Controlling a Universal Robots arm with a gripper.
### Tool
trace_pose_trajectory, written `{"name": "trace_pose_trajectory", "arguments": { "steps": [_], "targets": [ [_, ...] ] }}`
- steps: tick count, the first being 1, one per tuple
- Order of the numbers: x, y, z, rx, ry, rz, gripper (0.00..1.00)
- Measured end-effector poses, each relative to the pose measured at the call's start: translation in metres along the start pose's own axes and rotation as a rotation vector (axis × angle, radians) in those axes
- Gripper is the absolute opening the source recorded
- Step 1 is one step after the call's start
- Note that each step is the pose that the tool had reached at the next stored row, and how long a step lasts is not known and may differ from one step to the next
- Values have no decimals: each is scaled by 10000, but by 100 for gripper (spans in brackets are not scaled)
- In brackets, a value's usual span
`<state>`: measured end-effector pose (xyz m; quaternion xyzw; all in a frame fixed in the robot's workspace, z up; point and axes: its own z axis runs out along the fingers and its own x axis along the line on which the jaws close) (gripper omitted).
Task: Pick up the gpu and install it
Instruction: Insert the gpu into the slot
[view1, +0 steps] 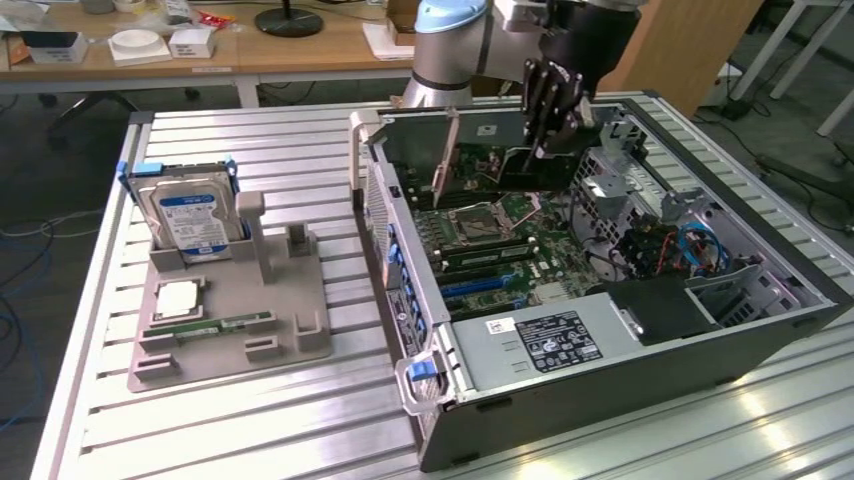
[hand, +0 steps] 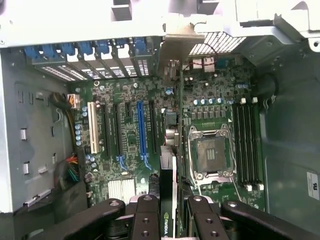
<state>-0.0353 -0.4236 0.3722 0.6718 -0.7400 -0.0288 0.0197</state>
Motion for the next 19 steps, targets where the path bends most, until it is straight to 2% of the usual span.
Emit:
{"name": "trace_pose_trajectory", "arguments": {
  "steps": [4, 9, 13, 14, 15, 18, 19],
  "targets": [
    [0, -11, 48, 12, 8, -129, 26],
    [-1, -15, 112, 128, -1, -121, 26],
    [-2, -18, 157, 134, 38, -762, 26],
    [-2, -17, 161, 155, 46, -898, 26],
    [-1, -17, 163, 229, 49, -978, 26],
    [-1, -19, 169, 596, 31, -1021, 26],
    [-1, -20, 174, 689, 25, -1023, 26]
  ]
}}
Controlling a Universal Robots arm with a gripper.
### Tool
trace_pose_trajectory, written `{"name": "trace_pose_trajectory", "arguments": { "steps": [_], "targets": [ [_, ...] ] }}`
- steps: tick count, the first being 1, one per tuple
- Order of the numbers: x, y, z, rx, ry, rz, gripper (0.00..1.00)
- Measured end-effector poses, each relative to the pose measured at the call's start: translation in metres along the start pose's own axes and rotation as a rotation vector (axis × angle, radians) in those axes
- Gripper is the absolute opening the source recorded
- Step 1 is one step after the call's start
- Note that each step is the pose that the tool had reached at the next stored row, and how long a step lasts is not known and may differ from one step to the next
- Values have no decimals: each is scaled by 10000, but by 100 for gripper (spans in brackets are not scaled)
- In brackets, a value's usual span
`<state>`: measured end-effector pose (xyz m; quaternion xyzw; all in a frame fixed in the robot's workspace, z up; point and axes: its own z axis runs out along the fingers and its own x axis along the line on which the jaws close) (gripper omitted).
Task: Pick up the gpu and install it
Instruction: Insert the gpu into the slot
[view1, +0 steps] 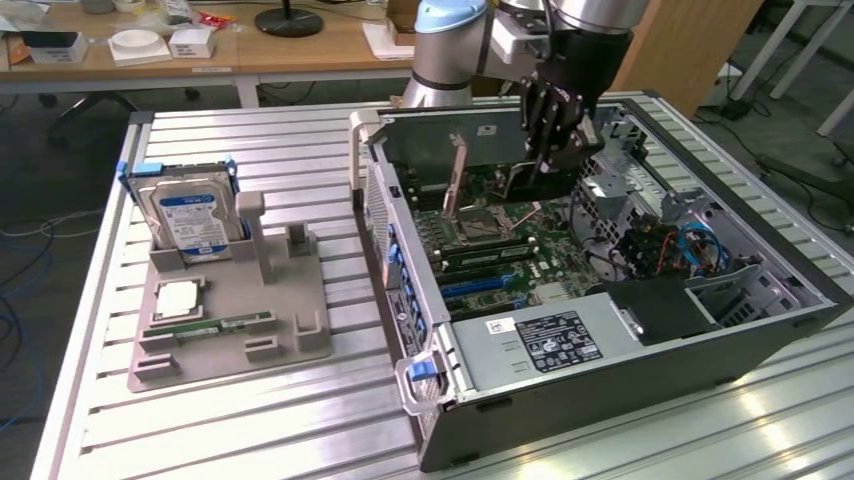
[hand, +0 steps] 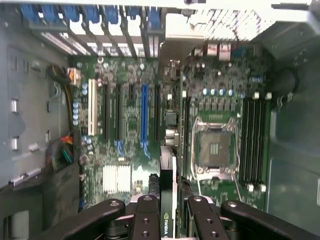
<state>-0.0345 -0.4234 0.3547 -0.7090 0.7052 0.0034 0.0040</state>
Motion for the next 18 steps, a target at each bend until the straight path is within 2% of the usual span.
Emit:
{"name": "trace_pose_trajectory", "arguments": {
  "steps": [1, 2, 5, 9, 11, 18],
  "targets": [
    [0, 0, 11, 53, -1, 0, 26],
    [1, 0, 27, 62, 1, -2, 26],
    [6, 3, 80, 78, 2, -1, 26],
    [66, 6, 109, 86, 2, -1, 26],
    [84, 17, 121, 112, 0, 18, 26],
    [95, 42, 163, 137, 6, 359, 26]
  ]
}}
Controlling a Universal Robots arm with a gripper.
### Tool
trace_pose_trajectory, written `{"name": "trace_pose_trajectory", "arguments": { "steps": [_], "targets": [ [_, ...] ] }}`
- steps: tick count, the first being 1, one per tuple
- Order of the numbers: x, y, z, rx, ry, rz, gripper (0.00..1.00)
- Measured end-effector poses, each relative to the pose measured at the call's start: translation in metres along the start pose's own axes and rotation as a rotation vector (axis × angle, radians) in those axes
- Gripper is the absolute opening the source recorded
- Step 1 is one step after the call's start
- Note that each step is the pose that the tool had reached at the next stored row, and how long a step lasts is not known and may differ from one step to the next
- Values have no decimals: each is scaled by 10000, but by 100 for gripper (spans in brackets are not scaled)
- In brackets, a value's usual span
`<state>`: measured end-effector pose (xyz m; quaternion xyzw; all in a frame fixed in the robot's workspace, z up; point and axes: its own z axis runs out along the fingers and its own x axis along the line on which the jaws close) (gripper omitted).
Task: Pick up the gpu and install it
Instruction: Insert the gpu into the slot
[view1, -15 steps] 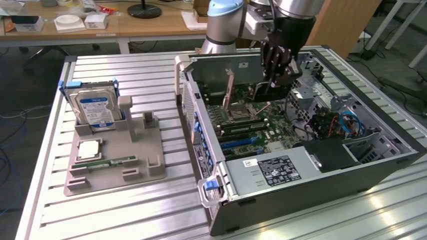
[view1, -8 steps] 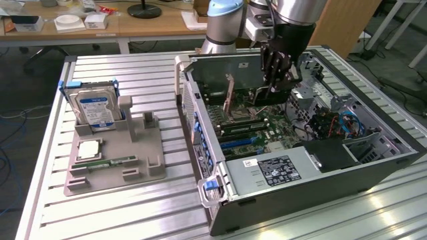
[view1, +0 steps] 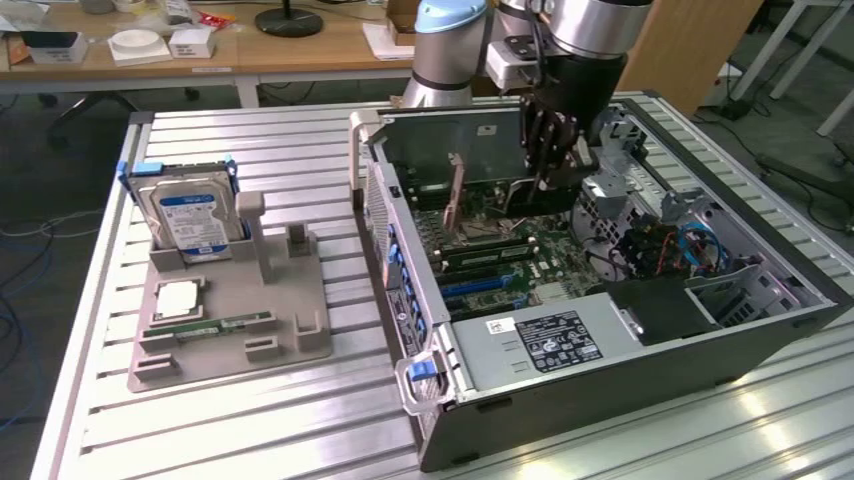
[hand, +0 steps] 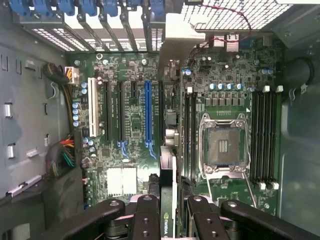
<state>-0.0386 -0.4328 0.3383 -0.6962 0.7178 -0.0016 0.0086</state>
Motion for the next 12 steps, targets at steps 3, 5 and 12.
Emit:
{"name": "trace_pose_trajectory", "arguments": {
  "steps": [3, 5, 12],
  "targets": [
    [13, 24, 20, 1, -3, 0, 26],
    [17, 59, 26, 0, 0, -1, 26],
    [235, 206, 115, 17, -3, 54, 26]
  ]
}}
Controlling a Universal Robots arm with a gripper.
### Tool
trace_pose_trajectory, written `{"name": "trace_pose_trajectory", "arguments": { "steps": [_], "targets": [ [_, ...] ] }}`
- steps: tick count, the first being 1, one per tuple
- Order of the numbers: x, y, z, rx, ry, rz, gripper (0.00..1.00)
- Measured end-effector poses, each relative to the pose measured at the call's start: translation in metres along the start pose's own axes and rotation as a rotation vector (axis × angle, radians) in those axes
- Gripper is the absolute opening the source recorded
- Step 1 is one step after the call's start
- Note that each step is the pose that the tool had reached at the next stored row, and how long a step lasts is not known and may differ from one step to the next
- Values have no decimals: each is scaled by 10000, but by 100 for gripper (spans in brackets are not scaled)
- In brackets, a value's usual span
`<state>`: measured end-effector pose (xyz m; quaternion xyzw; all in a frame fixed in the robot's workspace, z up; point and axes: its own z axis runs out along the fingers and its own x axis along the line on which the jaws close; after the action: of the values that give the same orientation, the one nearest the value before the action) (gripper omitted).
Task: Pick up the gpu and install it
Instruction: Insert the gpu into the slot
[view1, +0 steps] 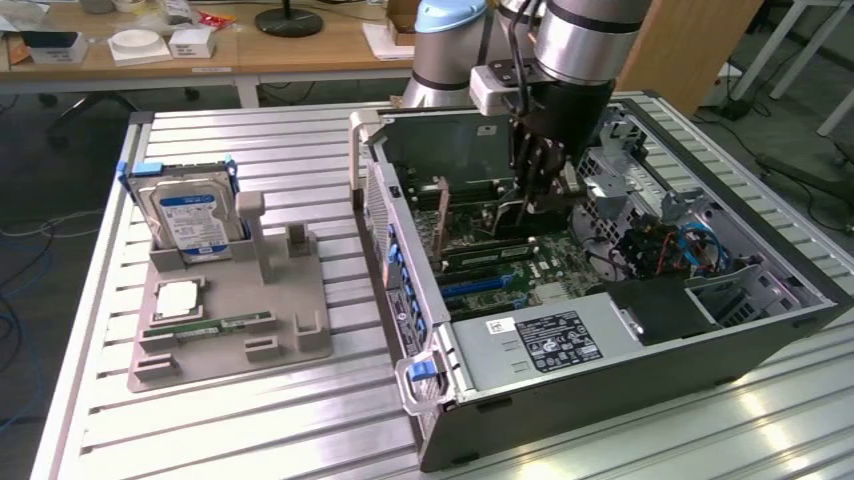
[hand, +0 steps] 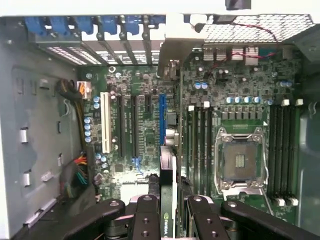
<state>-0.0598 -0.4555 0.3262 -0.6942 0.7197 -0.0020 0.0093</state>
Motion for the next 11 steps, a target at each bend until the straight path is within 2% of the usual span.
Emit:
{"name": "trace_pose_trajectory", "arguments": {
  "steps": [2, 11],
  "targets": [
    [30, 1, 10, 0, 1, 0, 26],
    [35, 78, 112, 0, 2, 0, 26]
  ]
}}
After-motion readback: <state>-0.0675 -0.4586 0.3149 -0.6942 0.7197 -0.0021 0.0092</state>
